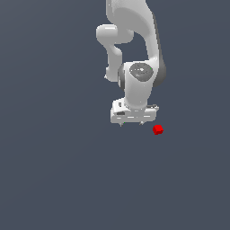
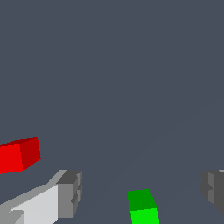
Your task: Stack the red cube on top of the green cube.
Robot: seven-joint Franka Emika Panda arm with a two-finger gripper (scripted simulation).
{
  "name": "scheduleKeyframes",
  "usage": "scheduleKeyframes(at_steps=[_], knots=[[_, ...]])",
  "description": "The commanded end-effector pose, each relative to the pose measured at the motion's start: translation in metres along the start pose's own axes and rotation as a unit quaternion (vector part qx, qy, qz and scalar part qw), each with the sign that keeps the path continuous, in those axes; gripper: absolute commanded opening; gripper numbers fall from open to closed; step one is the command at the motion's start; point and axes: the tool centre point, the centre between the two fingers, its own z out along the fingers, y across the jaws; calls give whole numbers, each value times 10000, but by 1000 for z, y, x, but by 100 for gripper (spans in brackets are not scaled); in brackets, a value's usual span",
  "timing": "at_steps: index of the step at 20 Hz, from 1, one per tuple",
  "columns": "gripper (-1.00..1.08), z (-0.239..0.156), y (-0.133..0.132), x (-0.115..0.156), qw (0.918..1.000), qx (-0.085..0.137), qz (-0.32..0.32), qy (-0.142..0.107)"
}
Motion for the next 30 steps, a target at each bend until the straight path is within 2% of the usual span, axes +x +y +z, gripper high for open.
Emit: scheduleKeyframes(at_steps=[1, 8, 14, 19, 30], knots=[[100, 11, -29, -4, 9999, -1, -115, 18], [100, 46, -121, -17, 9989, -21, -459, 89], [100, 65, -166, -24, 9979, -41, -628, 124], [100, 70, -178, -25, 9976, -50, -675, 134], [100, 78, -175, -24, 9977, -50, -666, 129]])
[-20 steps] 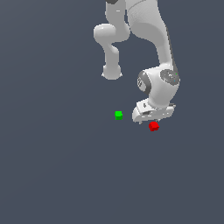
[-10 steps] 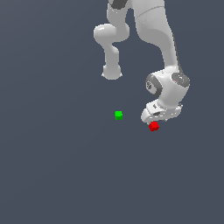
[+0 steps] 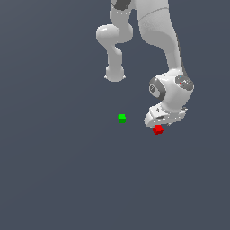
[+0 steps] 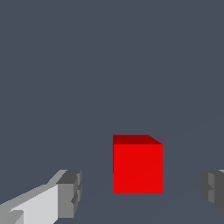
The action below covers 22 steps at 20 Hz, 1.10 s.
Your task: Stack the red cube on top of the green cube.
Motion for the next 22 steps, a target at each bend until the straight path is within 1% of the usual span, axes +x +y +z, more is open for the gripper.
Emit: scheduleKeyframes(at_steps=[1, 7, 12, 13, 22], knots=[[100, 8, 0, -1, 10000, -1, 0, -6], [100, 38, 1, -1, 10000, -2, 3, -6], [100, 45, 1, 0, 10000, -2, 6, -5], [-100, 45, 1, 0, 10000, -2, 6, -5], [-100, 45, 1, 0, 10000, -2, 6, -5]])
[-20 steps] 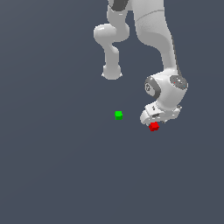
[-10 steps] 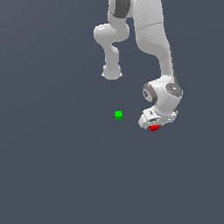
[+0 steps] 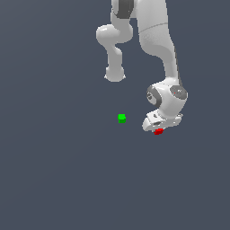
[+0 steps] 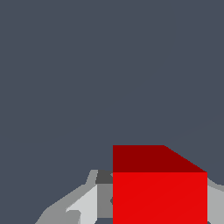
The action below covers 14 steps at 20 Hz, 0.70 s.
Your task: Stack the red cube on top of the green cube.
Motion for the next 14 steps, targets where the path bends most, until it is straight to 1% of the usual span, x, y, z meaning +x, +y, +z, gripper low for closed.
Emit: scheduleKeyframes(at_steps=[1, 8, 14], knots=[[-100, 0, 0, 0, 10000, 0, 1, 3], [-100, -15, 0, -1, 10000, 0, 1, 3], [-100, -52, 1, -1, 10000, -2, 1, 0]])
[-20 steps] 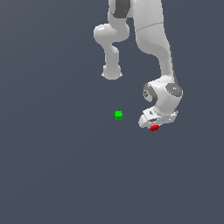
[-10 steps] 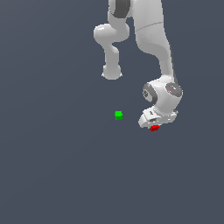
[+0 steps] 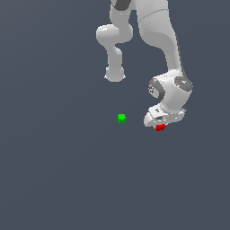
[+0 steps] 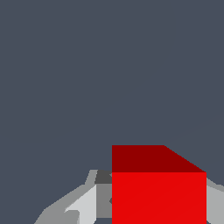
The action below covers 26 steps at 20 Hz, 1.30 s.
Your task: Stack the red cube on top of the green cube.
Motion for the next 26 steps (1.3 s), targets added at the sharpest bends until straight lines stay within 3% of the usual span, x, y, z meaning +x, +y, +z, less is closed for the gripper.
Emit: scheduleKeyframes(at_steps=[1, 10, 18, 26], knots=[[-100, -19, 0, 0, 10000, 1, 0, 9], [-100, -58, -1, 1, 10000, 4, -2, 11], [-100, -57, 4, -2, 10000, 5, -1, 16], [-100, -48, 33, -21, 10000, 5, -1, 16]])
